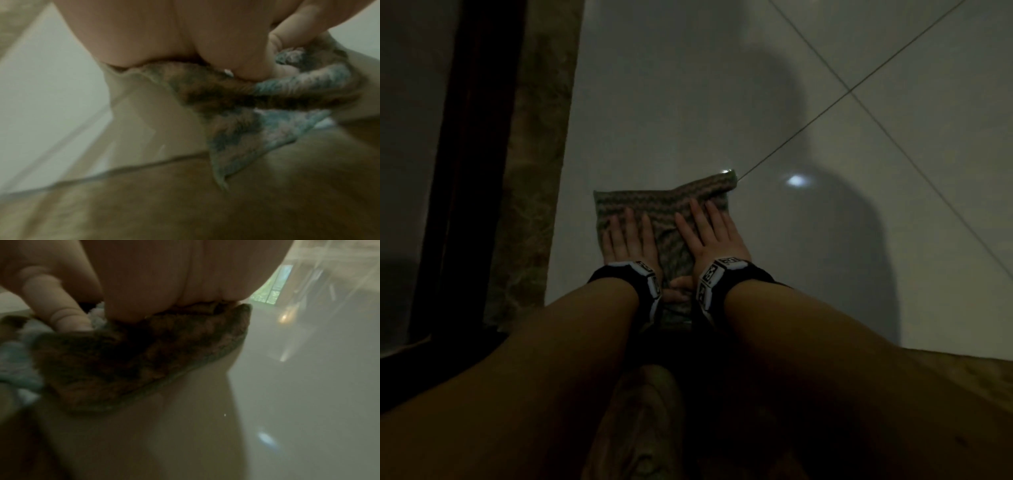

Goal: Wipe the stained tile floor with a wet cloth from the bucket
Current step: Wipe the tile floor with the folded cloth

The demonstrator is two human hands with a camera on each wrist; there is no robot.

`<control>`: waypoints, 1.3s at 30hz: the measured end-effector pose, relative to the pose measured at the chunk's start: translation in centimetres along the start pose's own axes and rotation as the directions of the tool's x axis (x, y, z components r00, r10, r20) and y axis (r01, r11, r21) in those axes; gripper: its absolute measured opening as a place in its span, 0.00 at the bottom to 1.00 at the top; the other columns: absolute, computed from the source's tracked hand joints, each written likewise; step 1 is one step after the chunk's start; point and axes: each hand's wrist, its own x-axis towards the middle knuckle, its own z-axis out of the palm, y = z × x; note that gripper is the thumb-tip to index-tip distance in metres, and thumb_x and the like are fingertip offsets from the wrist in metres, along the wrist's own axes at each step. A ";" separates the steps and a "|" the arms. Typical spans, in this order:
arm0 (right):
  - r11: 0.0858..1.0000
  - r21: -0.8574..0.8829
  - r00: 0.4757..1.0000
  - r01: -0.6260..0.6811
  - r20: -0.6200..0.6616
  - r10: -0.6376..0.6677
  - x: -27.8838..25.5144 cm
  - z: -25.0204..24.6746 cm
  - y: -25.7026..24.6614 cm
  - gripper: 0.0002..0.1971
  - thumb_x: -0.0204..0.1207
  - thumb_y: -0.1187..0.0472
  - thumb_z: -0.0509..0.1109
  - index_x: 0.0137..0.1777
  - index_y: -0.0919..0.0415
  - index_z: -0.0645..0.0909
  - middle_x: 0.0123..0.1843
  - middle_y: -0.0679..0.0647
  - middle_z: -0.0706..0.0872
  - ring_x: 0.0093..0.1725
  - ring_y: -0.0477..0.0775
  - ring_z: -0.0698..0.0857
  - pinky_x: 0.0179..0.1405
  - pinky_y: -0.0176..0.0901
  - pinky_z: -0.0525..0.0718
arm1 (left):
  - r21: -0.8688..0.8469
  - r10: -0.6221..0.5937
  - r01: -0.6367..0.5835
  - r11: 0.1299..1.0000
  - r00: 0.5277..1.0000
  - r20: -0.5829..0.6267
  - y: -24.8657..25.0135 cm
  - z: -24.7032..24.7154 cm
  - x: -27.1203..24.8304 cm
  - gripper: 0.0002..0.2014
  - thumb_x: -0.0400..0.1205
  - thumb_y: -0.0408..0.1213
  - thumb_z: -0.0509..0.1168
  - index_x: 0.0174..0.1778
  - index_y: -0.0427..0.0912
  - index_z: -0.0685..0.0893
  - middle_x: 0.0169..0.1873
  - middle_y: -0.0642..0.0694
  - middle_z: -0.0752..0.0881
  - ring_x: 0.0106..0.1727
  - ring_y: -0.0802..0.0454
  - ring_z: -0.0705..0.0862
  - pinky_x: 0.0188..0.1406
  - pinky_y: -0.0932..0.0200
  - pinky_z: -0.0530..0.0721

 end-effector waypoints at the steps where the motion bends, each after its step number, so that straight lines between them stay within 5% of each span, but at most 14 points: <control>1: 1.000 0.001 1.000 -0.009 0.004 0.009 -0.6 0.3 0.5 0.54 0.70 0.27 0.58 0.82 0.51 0.28 0.84 0.56 0.27 0.83 0.61 0.31 0.81 0.53 0.30 | -0.007 0.007 -0.007 1.000 1.000 -0.004 0.8 0.0 -0.4 0.65 0.69 0.70 0.65 0.81 0.36 0.28 0.82 0.32 0.33 0.84 0.30 0.35 0.77 0.38 0.27; 8: 0.993 0.076 0.995 -0.091 0.042 0.088 -4.6 2.1 4.9 0.56 0.69 0.27 0.60 0.82 0.51 0.28 0.84 0.56 0.27 0.84 0.60 0.31 0.81 0.52 0.31 | 0.065 0.067 -0.069 0.995 0.997 0.029 6.7 0.2 -2.1 0.68 0.65 0.74 0.64 0.82 0.36 0.29 0.82 0.33 0.31 0.84 0.31 0.35 0.81 0.36 0.35; 12: 0.986 0.119 0.992 -0.120 0.038 0.116 -6.0 3.0 6.7 0.55 0.69 0.28 0.60 0.82 0.51 0.29 0.84 0.57 0.27 0.84 0.60 0.32 0.82 0.52 0.32 | 0.085 0.126 -0.127 0.988 0.992 0.025 8.7 0.1 -2.6 0.69 0.63 0.76 0.64 0.70 0.37 0.20 0.82 0.33 0.30 0.83 0.31 0.33 0.81 0.36 0.33; 16: 0.980 0.149 0.991 -0.131 0.061 0.123 -7.3 3.7 9.1 0.56 0.69 0.29 0.62 0.82 0.50 0.29 0.84 0.56 0.27 0.84 0.60 0.32 0.82 0.52 0.33 | 0.091 0.175 -0.177 0.980 0.984 0.031 10.6 -0.5 -2.8 0.69 0.64 0.75 0.64 0.80 0.36 0.26 0.81 0.35 0.29 0.83 0.31 0.34 0.78 0.36 0.27; 21: 0.966 0.180 0.981 -0.186 0.082 0.173 -10.1 4.3 13.1 0.53 0.72 0.32 0.62 0.82 0.51 0.29 0.84 0.56 0.27 0.84 0.60 0.32 0.82 0.51 0.33 | 0.157 0.320 -0.318 0.935 0.947 0.013 14.0 -0.9 -2.5 0.71 0.59 0.81 0.60 0.72 0.38 0.20 0.78 0.38 0.24 0.83 0.30 0.33 0.55 0.41 0.05; 24: 0.934 0.240 0.964 -0.266 0.093 0.251 -11.9 5.4 15.2 0.54 0.71 0.32 0.63 0.82 0.51 0.30 0.84 0.57 0.27 0.84 0.61 0.32 0.82 0.52 0.33 | 0.182 0.400 -0.396 0.900 0.916 0.017 16.9 -1.2 -2.4 0.71 0.59 0.79 0.63 0.72 0.38 0.20 0.77 0.39 0.23 0.83 0.30 0.33 0.47 0.47 0.01; 26: 0.904 0.285 0.948 -0.320 0.102 0.303 -13.0 6.3 16.6 0.56 0.69 0.32 0.65 0.82 0.51 0.30 0.84 0.57 0.27 0.84 0.62 0.32 0.82 0.53 0.34 | 0.232 0.440 -0.435 0.870 0.898 0.033 19.1 -1.6 -2.3 0.71 0.60 0.79 0.63 0.74 0.39 0.20 0.80 0.37 0.26 0.83 0.31 0.31 0.55 0.44 0.04; 29: 0.855 0.328 0.916 -0.402 0.130 0.380 -14.7 7.8 18.5 0.57 0.69 0.32 0.66 0.82 0.51 0.29 0.84 0.58 0.27 0.84 0.63 0.32 0.82 0.53 0.35 | 0.324 0.494 -0.490 0.810 0.866 0.077 22.5 -2.1 -2.5 0.70 0.62 0.79 0.61 0.81 0.39 0.26 0.82 0.35 0.28 0.83 0.32 0.31 0.77 0.37 0.23; 39: 0.657 0.399 0.765 -0.640 0.254 0.592 -20.4 10.5 24.0 0.57 0.71 0.36 0.67 0.82 0.55 0.28 0.83 0.62 0.27 0.84 0.64 0.33 0.83 0.55 0.36 | 0.460 0.694 -0.660 0.594 0.709 0.122 33.0 -2.4 -4.4 0.64 0.68 0.73 0.62 0.83 0.38 0.30 0.83 0.35 0.31 0.84 0.31 0.34 0.81 0.38 0.33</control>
